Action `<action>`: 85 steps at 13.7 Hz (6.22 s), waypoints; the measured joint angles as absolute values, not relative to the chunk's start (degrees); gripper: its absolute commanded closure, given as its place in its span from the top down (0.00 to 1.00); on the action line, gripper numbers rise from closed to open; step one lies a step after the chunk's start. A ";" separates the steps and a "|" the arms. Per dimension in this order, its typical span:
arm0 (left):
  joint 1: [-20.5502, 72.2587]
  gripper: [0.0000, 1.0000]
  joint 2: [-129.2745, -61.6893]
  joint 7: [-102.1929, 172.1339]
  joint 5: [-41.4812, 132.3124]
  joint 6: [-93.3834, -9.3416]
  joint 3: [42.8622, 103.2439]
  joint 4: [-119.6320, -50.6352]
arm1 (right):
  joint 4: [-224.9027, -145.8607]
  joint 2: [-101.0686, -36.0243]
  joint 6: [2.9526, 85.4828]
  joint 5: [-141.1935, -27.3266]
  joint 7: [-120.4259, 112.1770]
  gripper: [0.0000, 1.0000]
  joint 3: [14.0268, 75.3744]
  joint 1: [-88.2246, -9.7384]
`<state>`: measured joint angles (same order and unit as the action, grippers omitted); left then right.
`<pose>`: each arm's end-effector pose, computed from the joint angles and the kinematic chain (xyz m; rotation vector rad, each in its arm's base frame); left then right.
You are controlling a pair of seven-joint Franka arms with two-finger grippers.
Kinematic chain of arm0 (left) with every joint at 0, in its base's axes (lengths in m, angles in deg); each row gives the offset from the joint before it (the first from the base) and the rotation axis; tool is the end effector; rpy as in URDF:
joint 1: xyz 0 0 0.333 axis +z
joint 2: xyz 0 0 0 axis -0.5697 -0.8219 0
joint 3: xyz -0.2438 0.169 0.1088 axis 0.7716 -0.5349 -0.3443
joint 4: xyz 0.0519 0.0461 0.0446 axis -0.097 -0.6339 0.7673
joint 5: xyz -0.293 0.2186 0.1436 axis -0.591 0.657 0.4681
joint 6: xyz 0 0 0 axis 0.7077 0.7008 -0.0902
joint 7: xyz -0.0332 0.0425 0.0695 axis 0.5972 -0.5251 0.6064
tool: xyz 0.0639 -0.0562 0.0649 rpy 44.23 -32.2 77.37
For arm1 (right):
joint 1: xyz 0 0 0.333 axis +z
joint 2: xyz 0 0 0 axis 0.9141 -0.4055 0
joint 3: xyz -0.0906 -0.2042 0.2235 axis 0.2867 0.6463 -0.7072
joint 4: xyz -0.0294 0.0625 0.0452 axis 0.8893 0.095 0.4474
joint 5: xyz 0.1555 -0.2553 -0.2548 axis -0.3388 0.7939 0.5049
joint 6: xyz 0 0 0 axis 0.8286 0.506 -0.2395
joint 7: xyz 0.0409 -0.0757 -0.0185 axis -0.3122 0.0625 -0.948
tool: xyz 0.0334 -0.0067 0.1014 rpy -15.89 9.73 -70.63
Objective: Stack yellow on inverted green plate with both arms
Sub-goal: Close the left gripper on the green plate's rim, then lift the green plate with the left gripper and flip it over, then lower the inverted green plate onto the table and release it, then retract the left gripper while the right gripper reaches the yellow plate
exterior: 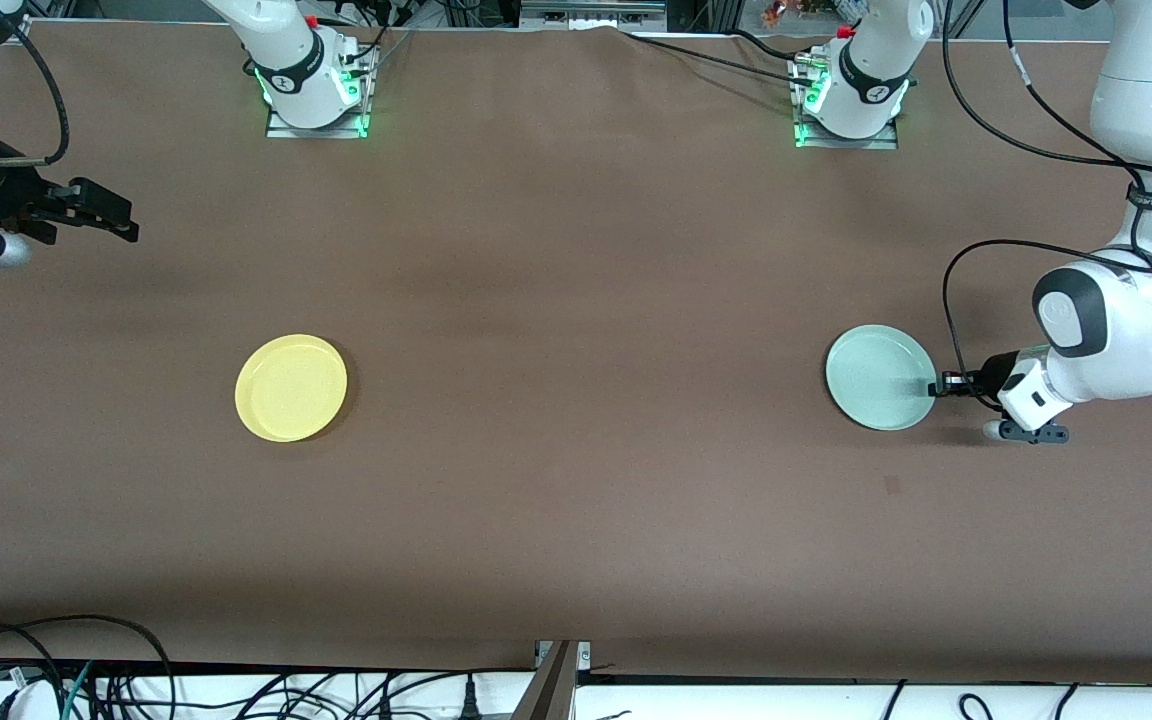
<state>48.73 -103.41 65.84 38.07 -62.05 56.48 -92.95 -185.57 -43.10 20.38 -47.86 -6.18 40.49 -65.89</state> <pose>0.5992 0.1226 0.1814 2.8512 -0.0099 -0.2155 0.5406 -0.0092 0.5714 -3.1243 -0.0515 0.1503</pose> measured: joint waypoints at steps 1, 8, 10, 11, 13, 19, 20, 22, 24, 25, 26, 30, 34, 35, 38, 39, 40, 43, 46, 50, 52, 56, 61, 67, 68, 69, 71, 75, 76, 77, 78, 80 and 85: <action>48.73 0.00 -103.34 65.86 38.01 -62.04 56.49 -92.97 | -185.57 -43.10 20.38 -47.86 -6.18 1.00 40.49 -65.89; 48.69 0.00 -103.12 66.10 38.00 -62.04 56.50 -93.01 | -185.57 -43.10 20.37 -47.86 -6.18 1.00 40.49 -65.89; 48.52 0.00 -102.36 66.27 38.00 -62.04 56.62 -92.96 | -185.58 -43.10 20.37 -47.86 -6.18 1.00 40.49 -65.89; 48.28 0.00 -101.80 66.27 38.00 -62.05 56.78 -92.88 | -185.57 -43.10 20.37 -47.86 -6.18 1.00 40.49 -65.89; 47.34 0.00 -100.21 66.27 38.00 -62.07 57.27 -92.41 | -185.57 -43.10 20.37 -47.86 -6.19 1.00 40.49 -65.89; 40.77 0.00 -94.51 65.65 43.58 -60.73 59.53 -86.62 | -185.57 -43.11 20.35 -47.86 -6.19 1.00 40.50 -65.89; 40.37 0.00 -93.88 64.57 47.51 -60.75 61.11 -85.43 | -185.57 -43.11 20.35 -47.86 -6.19 1.00 40.51 -65.89; 39.86 0.00 -93.37 60.19 58.09 -60.91 65.02 -82.57 | -185.57 -43.11 20.34 -47.86 -6.19 1.00 40.51 -65.89; 39.12 0.00 -93.36 53.61 71.05 -61.48 69.45 -80.56 | -185.57 -43.11 20.34 -47.86 -6.19 1.00 40.51 -65.89; 38.39 0.00 -93.38 49.83 78.67 -61.85 71.66 -80.25 | -185.57 -43.11 20.34 -47.86 -6.19 1.00 40.51 -65.89; 37.45 0.00 -93.47 45.65 86.67 -62.20 73.67 -80.22 | -185.57 -43.11 20.34 -47.86 -6.19 1.00 40.51 -65.89; 32.19 0.00 -95.21 27.12 118.66 -62.42 78.84 -80.28 | -185.57 -43.11 20.33 -47.86 -6.19 1.00 40.51 -65.89; 25.46 0.00 -98.16 15.84 134.75 -55.99 80.43 -80.40 | -185.57 -43.11 20.33 -47.86 -6.19 1.00 40.51 -65.89; 23.14 0.00 -99.41 12.86 137.68 -52.12 80.69 -80.43 | -185.57 -43.11 20.33 -47.86 -6.19 1.00 40.51 -65.89; 15.09 0.00 -104.86 3.10 144.63 -38.28 80.95 -80.34 | -185.56 -43.12 20.32 -47.86 -6.19 1.00 40.52 -65.90; 12.70 0.00 -107.13 -0.01 146.04 -34.03 80.98 -79.89 | -185.56 -43.11 20.32 -47.86 -6.19 1.00 40.52 -65.90; 10.85 0.00 -109.02 -1.92 146.68 -31.34 80.98 -79.21 | -185.56 -43.12 20.32 -47.86 -6.19 1.00 40.52 -65.90; 7.66 0.00 -111.30 -4.53 146.78 -28.69 80.97 -77.71 | -185.55 -43.12 20.30 -47.86 -6.19 1.00 40.52 -65.90; 5.56 0.00 -112.34 -7.97 146.78 -27.69 80.98 -78.76 | -185.55 -43.12 20.30 -47.86 -6.19 1.00 40.52 -65.90; 2.58 0.00 -114.28 -12.41 146.93 -23.89 80.95 -79.62 | -185.55 -43.12 20.25 -47.86 -6.19 1.00 40.52 -65.90; 1.65 0.04 -114.61 -14.33 146.93 -23.29 81.04 -79.69 | -185.55 -43.12 20.23 -47.86 -6.19 1.00 40.52 -65.90; 0.98 0.32 -114.73 -15.76 142.47 -23.03 83.04 -79.76 | -185.55 -43.12 20.22 -47.86 -6.19 1.00 40.52 -65.90; 1.10 1.00 -114.83 -16.69 128.97 -28.85 85.42 -79.56 | -185.55 -43.12 20.20 -47.86 -6.19 1.00 40.52 -65.90; 7.29 1.00 -114.97 -20.63 111.20 -43.44 85.29 -75.42 | -185.55 -43.13 20.18 -47.86 -6.19 1.00 40.52 -65.90; 8.69 1.00 -114.45 -20.68 108.53 -44.74 85.34 -74.85 | -185.55 -43.13 20.18 -47.86 -6.19 1.00 40.52 -65.90; 9.97 1.00 -113.68 -20.69 105.87 -45.55 85.41 -74.33 | -185.55 -43.14 20.18 -47.86 -6.19 1.00 40.52 -65.90; 12.77 1.00 -111.17 -20.60 100.53 -47.34 85.42 -73.76 | -185.55 -43.20 20.27 -47.85 -6.21 1.00 40.71 -65.92; 21.80 1.00 -106.79 -16.73 89.36 -49.94 85.31 -73.66 | -185.55 -43.55 20.90 -47.85 -6.21 1.00 42.01 -66.07; 24.53 1.00 -105.70 -13.58 85.36 -50.47 85.22 -73.59 | -185.56 -43.94 21.55 -47.85 -6.21 1.00 42.41 -66.09; 27.31 1.00 -104.36 -9.37 80.86 -50.69 85.03 -73.54 | -185.56 -44.56 22.30 -47.85 -6.21 1.00 42.73 -66.13; 30.09 1.00 -102.80 -4.88 76.69 -50.72 84.61 -73.51 | -185.56 -45.37 22.94 -47.84 -6.21 1.00 42.89 -66.17; 34.65 1.00 -99.62 2.44 69.99 -50.53 82.38 -73.62 | -185.56 -47.14 24.41 -47.47 -6.21 1.00 42.95 -66.17; 40.20 1.00 -94.43 16.65 58.85 -47.29 73.03 -73.82 | -185.82 -54.44 31.84 -47.08 -6.21 1.00 43.01 -66.20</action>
<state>40.20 -94.43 16.65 58.85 -47.29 73.03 -73.82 -185.82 -54.44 31.84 -47.08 -6.21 43.01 -66.20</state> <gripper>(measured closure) 0.000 0.000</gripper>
